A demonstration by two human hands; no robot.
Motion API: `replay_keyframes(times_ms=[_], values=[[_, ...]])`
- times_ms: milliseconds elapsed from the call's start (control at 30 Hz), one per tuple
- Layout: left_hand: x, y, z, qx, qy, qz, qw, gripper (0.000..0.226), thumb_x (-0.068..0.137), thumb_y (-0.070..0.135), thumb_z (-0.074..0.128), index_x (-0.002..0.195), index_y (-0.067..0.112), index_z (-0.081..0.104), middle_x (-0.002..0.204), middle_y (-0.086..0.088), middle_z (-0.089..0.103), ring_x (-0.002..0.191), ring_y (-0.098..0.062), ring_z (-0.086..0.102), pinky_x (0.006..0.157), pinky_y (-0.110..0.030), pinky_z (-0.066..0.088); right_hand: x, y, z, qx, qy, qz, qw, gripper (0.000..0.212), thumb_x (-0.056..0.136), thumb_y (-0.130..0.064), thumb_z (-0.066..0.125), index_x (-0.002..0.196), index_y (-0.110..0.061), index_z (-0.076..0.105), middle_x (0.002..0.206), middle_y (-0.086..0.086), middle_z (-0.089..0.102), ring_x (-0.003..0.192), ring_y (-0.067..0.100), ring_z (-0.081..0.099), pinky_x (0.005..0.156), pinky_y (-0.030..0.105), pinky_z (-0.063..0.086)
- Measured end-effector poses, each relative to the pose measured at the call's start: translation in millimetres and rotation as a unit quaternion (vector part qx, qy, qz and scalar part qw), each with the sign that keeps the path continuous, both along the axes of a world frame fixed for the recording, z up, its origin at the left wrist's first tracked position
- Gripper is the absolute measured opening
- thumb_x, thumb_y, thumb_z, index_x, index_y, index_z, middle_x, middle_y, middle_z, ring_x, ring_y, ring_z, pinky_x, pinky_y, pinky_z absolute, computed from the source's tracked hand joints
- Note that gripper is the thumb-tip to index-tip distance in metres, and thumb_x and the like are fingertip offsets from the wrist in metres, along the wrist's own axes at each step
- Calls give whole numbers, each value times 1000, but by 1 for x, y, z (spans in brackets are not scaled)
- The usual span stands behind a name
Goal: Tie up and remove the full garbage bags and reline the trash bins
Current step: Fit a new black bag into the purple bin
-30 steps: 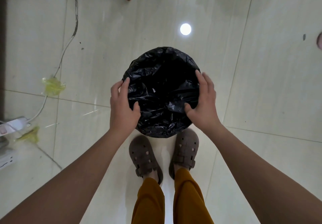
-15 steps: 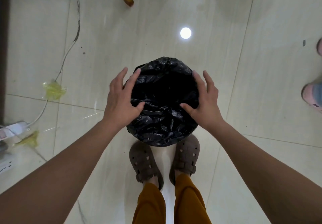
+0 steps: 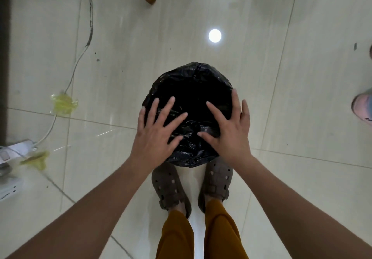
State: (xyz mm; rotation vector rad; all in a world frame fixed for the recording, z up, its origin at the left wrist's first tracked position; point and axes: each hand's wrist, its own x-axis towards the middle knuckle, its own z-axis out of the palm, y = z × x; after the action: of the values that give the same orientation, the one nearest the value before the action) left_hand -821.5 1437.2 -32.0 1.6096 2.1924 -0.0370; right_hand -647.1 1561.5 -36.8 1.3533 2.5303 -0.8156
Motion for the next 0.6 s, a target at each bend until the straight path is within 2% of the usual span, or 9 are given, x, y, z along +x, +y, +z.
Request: replay_keyframes(times_ms=[67, 167, 267, 333, 400, 467, 533, 600], values=[[9, -8, -6, -63, 25, 30, 997, 61, 90, 53, 54, 146, 39, 36, 163, 1, -7, 149, -31, -7, 116, -55, -4, 0, -9, -3, 14, -41, -2, 999, 77, 76, -54, 73, 144, -41, 39, 162, 8, -16, 145, 44, -8, 118, 59, 10], [11, -15, -15, -104, 73, 47, 991, 60, 88, 45, 56, 143, 28, 42, 161, -2, -20, 148, -25, -16, 115, -55, -8, 1, -12, -8, 55, -95, 14, 994, 57, 82, -35, 72, 135, -39, 50, 161, 4, -22, 144, 47, -11, 118, 59, 8], [7, -13, -16, -118, 87, 61, 987, 47, 81, 35, 60, 124, 16, 57, 160, -3, -23, 148, -19, -17, 115, -52, -11, 6, -6, -12, 66, -130, -13, 989, 40, 86, -18, 61, 122, -34, 61, 160, -1, -25, 144, 47, -13, 120, 55, 4], [6, -12, -13, -119, 77, 58, 988, 39, 79, 32, 61, 115, 15, 60, 160, -4, -22, 148, -19, -17, 115, -51, -11, 8, -3, -11, 41, -139, -67, 987, 39, 82, -15, 65, 117, -32, 63, 160, 0, -26, 145, 45, -14, 120, 52, 3], [5, -13, -9, -95, 42, 63, 993, 43, 79, 28, 63, 119, 15, 58, 161, -4, -15, 149, -19, -14, 116, -50, -11, 10, -2, -8, 18, -114, -77, 990, 47, 77, -15, 72, 119, -33, 61, 160, 4, -25, 145, 44, -16, 120, 49, -2], [3, -12, -3, -64, 12, 71, 995, 56, 82, 30, 65, 134, 18, 51, 163, -5, -9, 149, -21, -10, 116, -48, -12, 8, -4, -3, -4, -60, -70, 996, 56, 73, -24, 79, 124, -34, 60, 161, 6, -21, 146, 42, -15, 120, 48, -2], [0, -9, 2, -43, 5, 70, 997, 64, 84, 38, 66, 143, 24, 43, 163, -4, -6, 149, -22, -10, 116, -48, -11, 4, -6, 0, -29, -8, -95, 995, 55, 71, -38, 83, 122, -36, 63, 162, 6, -16, 146, 40, -13, 121, 47, 3], [-1, -7, 4, -52, 13, 62, 997, 70, 85, 44, 65, 147, 28, 37, 162, -3, -10, 148, -23, -13, 115, -48, -12, 2, -6, -3, -37, 13, -132, 991, 47, 73, -44, 81, 117, -36, 67, 162, 6, -12, 147, 40, -9, 121, 47, 7]])
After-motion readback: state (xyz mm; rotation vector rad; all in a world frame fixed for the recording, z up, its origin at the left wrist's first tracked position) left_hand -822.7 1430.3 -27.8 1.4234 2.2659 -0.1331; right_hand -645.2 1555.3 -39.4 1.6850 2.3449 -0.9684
